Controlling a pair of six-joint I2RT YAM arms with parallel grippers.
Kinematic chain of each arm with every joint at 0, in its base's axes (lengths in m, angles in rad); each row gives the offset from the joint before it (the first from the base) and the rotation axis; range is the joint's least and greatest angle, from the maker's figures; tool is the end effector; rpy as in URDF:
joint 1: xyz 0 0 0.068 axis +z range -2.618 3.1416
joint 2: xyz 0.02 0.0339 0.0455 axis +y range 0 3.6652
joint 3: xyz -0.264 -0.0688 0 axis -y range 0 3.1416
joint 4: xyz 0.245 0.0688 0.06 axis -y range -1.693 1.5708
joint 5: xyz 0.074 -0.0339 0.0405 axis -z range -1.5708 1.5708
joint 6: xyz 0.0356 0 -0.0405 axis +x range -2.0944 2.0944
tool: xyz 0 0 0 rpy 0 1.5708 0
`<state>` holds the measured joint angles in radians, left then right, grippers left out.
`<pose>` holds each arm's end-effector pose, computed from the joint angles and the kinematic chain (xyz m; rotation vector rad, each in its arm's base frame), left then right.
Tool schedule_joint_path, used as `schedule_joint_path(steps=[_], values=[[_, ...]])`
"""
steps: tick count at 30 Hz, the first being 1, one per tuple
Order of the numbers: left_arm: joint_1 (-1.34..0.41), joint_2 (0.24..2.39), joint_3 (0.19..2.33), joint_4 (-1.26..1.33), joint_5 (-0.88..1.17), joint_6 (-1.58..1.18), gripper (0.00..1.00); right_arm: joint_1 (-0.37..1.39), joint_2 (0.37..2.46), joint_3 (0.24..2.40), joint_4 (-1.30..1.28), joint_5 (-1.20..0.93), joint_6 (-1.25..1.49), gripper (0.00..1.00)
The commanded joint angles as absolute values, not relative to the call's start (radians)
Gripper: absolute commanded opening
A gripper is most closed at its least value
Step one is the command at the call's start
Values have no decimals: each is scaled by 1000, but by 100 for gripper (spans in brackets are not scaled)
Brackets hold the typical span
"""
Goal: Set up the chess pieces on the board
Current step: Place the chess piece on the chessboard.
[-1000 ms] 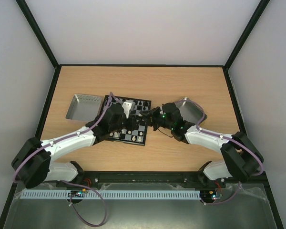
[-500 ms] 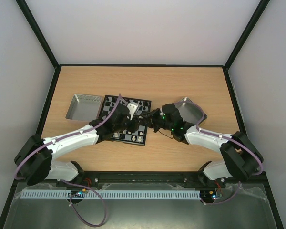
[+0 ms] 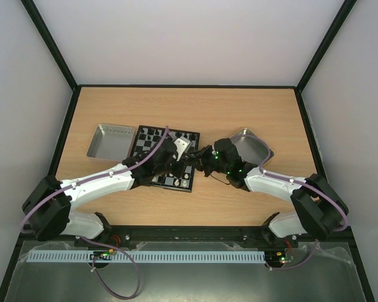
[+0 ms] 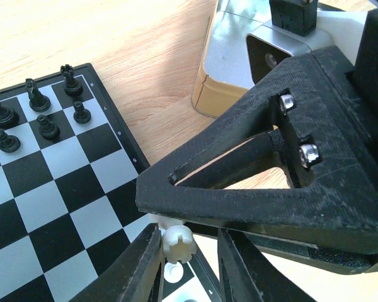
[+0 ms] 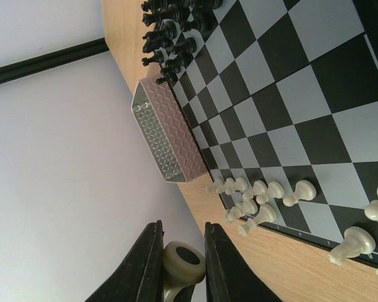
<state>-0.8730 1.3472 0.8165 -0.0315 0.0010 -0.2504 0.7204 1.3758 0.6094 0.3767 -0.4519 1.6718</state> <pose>0.1901 -0.2267 0.2402 0.6762 2.0997 -0.6494 0.2040 0.1997 0.2055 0.8033 2.4016 1.7719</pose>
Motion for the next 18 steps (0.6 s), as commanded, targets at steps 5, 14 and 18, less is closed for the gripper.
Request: schedule_joint_path(steps=[5, 14, 18], values=[[-902, 1388, 875, -36, -62, -217, 17, 732, 1348, 603, 376, -478, 1650, 13], [-914, 1380, 911, -110, -145, -232, 2, 731, 1286, 644, 262, -411, 1575, 26], [-913, 1366, 947, -223, -159, -274, 2, 730, 1250, 673, 191, -311, 1505, 50]])
